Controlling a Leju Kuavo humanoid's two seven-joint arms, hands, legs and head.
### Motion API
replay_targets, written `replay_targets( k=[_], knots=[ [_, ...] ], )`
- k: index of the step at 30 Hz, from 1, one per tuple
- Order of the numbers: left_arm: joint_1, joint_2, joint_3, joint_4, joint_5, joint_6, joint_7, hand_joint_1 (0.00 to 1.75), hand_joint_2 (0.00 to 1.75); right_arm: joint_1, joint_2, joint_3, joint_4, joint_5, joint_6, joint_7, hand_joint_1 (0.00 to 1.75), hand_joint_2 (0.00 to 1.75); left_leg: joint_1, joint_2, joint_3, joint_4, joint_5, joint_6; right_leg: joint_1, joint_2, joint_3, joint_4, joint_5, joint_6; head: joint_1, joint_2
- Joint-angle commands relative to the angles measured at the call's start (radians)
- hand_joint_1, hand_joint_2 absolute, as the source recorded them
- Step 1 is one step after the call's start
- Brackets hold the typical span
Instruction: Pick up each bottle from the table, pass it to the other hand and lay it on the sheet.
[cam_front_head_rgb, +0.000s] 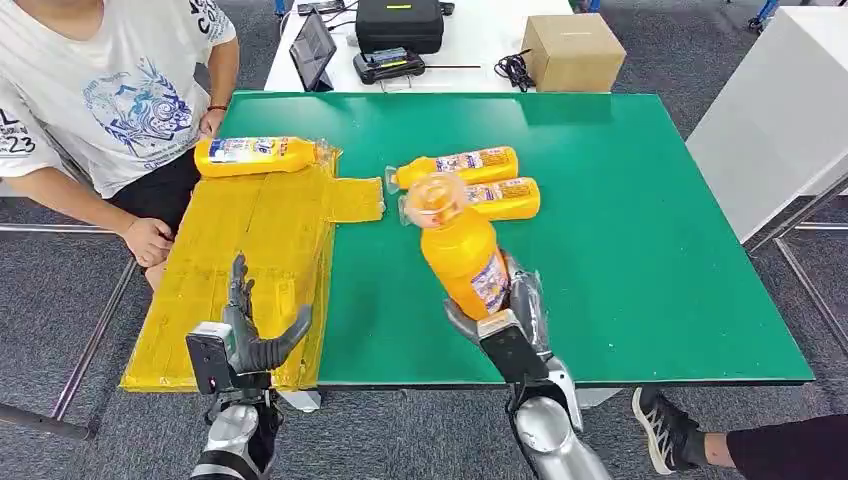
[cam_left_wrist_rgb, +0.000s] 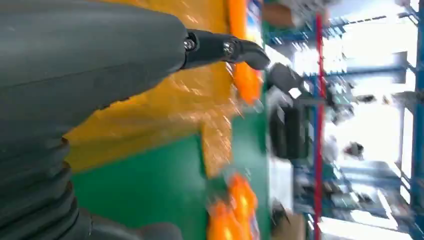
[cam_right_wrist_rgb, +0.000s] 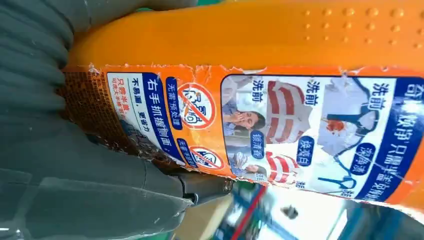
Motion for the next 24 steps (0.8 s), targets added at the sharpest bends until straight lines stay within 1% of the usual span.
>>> replay_targets(
  k=[1, 2, 5, 6, 7, 8, 9, 10, 11, 12, 14, 15, 16, 17, 18, 19, 20, 21, 22, 24],
  knots=[
    [0.044, 0.009, -0.123, -0.129, 0.051, -0.083, 0.072, 0.00, 1.75, 0.096, 0.096, -0.177, -0.074, -0.018, -0.035, -0.047, 1.75, 1.75, 0.000, -0.001, 0.002, 0.000, -0.001, -0.001, 0.000, -0.001, 0.002, 0.000, -0.001, -0.001, 0.000, 0.000],
    [0.044, 0.009, -0.123, -0.129, 0.051, -0.083, 0.072, 0.00, 1.75, 0.096, 0.096, -0.177, -0.074, -0.018, -0.035, -0.047, 1.75, 1.75, 0.000, -0.001, 0.004, 0.000, -0.002, -0.001, 0.001, -0.001, 0.005, 0.000, -0.003, -0.002, 0.000, 0.000],
    [0.044, 0.009, -0.123, -0.129, 0.051, -0.083, 0.072, 0.00, 1.75, 0.096, 0.096, -0.177, -0.074, -0.018, -0.035, -0.047, 1.75, 1.75, 0.000, 0.001, 0.004, 0.000, -0.002, -0.001, 0.001, 0.000, 0.003, 0.000, -0.002, -0.002, 0.000, 0.000],
    [0.046, 0.015, -0.129, -0.134, 0.079, -0.113, 0.086, 0.00, 1.75, 0.096, 0.095, -0.175, -0.062, -0.024, -0.019, -0.042, 1.75, 1.75, 0.001, 0.001, 0.005, -0.001, -0.002, -0.002, 0.001, 0.000, 0.005, -0.001, -0.002, -0.002, 0.000, 0.000],
    [0.053, 0.024, -0.149, -0.150, 0.104, -0.147, 0.096, 0.00, 1.75, 0.103, 0.102, -0.182, -0.046, -0.024, -0.015, -0.045, 1.75, 1.75, 0.001, 0.001, 0.004, -0.001, -0.002, -0.001, 0.001, 0.000, 0.004, 0.000, -0.002, -0.002, 0.000, 0.000],
    [0.060, 0.029, -0.165, -0.165, 0.134, -0.184, 0.115, 0.00, 1.75, 0.105, 0.095, -0.172, -0.021, -0.022, 0.016, -0.043, 1.75, 1.75, 0.001, 0.001, 0.003, -0.001, -0.001, -0.001, 0.001, 0.000, 0.002, -0.001, -0.001, -0.001, 0.000, 0.000],
    [0.066, 0.036, -0.184, -0.178, 0.165, -0.223, 0.139, 0.00, 1.75, 0.107, 0.094, -0.168, 0.007, -0.008, 0.020, -0.051, 1.75, 1.75, 0.001, 0.001, 0.006, -0.001, -0.002, -0.001, 0.001, 0.000, 0.006, -0.001, -0.002, -0.002, 0.000, 0.000],
    [0.068, 0.053, -0.219, -0.184, 0.208, -0.300, 0.171, 0.00, 1.75, 0.106, 0.100, -0.164, 0.041, -0.022, 0.049, -0.059, 1.75, 1.75, 0.001, 0.001, 0.005, -0.001, -0.002, -0.001, 0.001, 0.000, 0.005, -0.001, -0.001, -0.002, 0.000, 0.000],
    [0.073, 0.063, -0.246, -0.194, 0.228, -0.340, 0.178, 0.00, 1.75, 0.100, 0.105, -0.152, 0.093, -0.008, 0.057, -0.074, 1.75, 1.75, 0.001, 0.001, 0.004, -0.001, -0.001, -0.001, 0.001, 0.001, 0.003, -0.001, -0.001, -0.001, 0.000, 0.000],
    [0.073, 0.072, -0.274, -0.197, 0.228, -0.370, 0.186, 0.00, 1.75, 0.093, 0.114, -0.138, 0.133, -0.008, 0.070, -0.083, 1.75, 1.75, 0.001, 0.002, 0.006, -0.002, -0.002, -0.001, 0.002, 0.001, 0.005, -0.002, -0.001, -0.002, 0.000, 0.000],
    [0.070, 0.075, -0.314, -0.196, 0.238, -0.414, 0.200, 0.00, 1.75, 0.068, 0.135, -0.095, 0.228, 0.011, 0.082, -0.097, 1.75, 1.75, 0.001, 0.002, 0.005, -0.002, -0.001, -0.001, 0.002, 0.002, 0.004, -0.002, 0.000, -0.001, 0.000, 0.000],
    [0.069, 0.072, -0.323, -0.193, 0.244, -0.421, 0.203, 0.00, 1.75, 0.050, 0.136, -0.059, 0.274, 0.053, 0.068, -0.099, 1.75, 1.75, 0.002, 0.004, 0.008, -0.002, -0.002, -0.002, 0.002, 0.003, 0.007, -0.003, -0.001, -0.002, 0.000, 0.000],
    [0.062, 0.076, -0.339, -0.186, 0.237, -0.429, 0.205, 0.00, 1.75, 0.034, 0.158, -0.038, 0.321, 0.052, 0.071, -0.099, 1.75, 1.75, 0.002, 0.005, 0.010, -0.003, -0.003, -0.002, 0.002, 0.004, 0.009, -0.003, -0.001, -0.003, 0.000, 0.000],
    [0.059, 0.074, -0.342, -0.179, 0.238, -0.431, 0.210, 0.00, 1.75, 0.014, 0.161, -0.006, 0.362, 0.075, 0.067, -0.101, 1.75, 1.75, 0.002, 0.004, 0.005, -0.002, -0.001, -0.001, 0.002, 0.004, 0.004, -0.002, 0.000, -0.002, 0.000, 0.000],
    [0.054, 0.076, -0.350, -0.167, 0.236, -0.438, 0.218, 0.00, 1.75, 0.000, 0.173, 0.012, 0.395, 0.088, 0.050, -0.097, 1.75, 1.75, 0.002, 0.005, 0.007, -0.002, -0.002, -0.002, 0.002, 0.005, 0.006, -0.002, -0.001, -0.002, 0.000, 0.000],
    [0.052, 0.072, -0.349, -0.159, 0.238, -0.438, 0.220, 0.00, 1.75, -0.013, 0.184, 0.027, 0.423, 0.076, 0.057, -0.100, 1.75, 1.75, 0.002, 0.006, 0.008, -0.002, -0.003, -0.002, 0.002, 0.006, 0.007, -0.002, -0.001, -0.003, 0.000, 0.000],
    [0.047, 0.074, -0.356, -0.145, 0.252, -0.463, 0.237, 0.00, 1.75, -0.031, 0.186, 0.057, 0.453, 0.114, 0.031, -0.095, 1.75, 1.75, 0.002, 0.007, 0.007, -0.002, -0.002, -0.002, 0.002, 0.006, 0.005, -0.002, 0.000, -0.003, 0.000, 0.000],
    [0.049, 0.073, -0.356, -0.140, 0.255, -0.464, 0.238, 0.00, 1.75, -0.041, 0.199, 0.064, 0.474, 0.106, 0.032, -0.092, 1.75, 1.75, 0.002, 0.006, 0.006, -0.002, -0.002, -0.002, 0.002, 0.005, 0.004, -0.002, 0.000, -0.002, 0.000, 0.000],
    [0.044, 0.079, -0.366, -0.129, 0.256, -0.483, 0.246, 0.00, 1.75, -0.061, 0.200, 0.092, 0.509, 0.135, 0.013, -0.082, 1.75, 1.75, 0.002, 0.007, 0.008, -0.002, -0.002, -0.002, 0.002, 0.006, 0.006, -0.002, 0.000, -0.003, 0.000, 0.000],
    [0.045, 0.079, -0.359, -0.116, 0.295, -0.510, 0.266, 0.00, 1.75, -0.086, 0.204, 0.127, 0.558, 0.143, 0.015, -0.080, 1.75, 1.75, 0.001, 0.004, 0.005, -0.002, -0.001, -0.001, 0.001, 0.004, 0.004, -0.001, 0.000, -0.002, 0.000, 0.000]
  ],
)
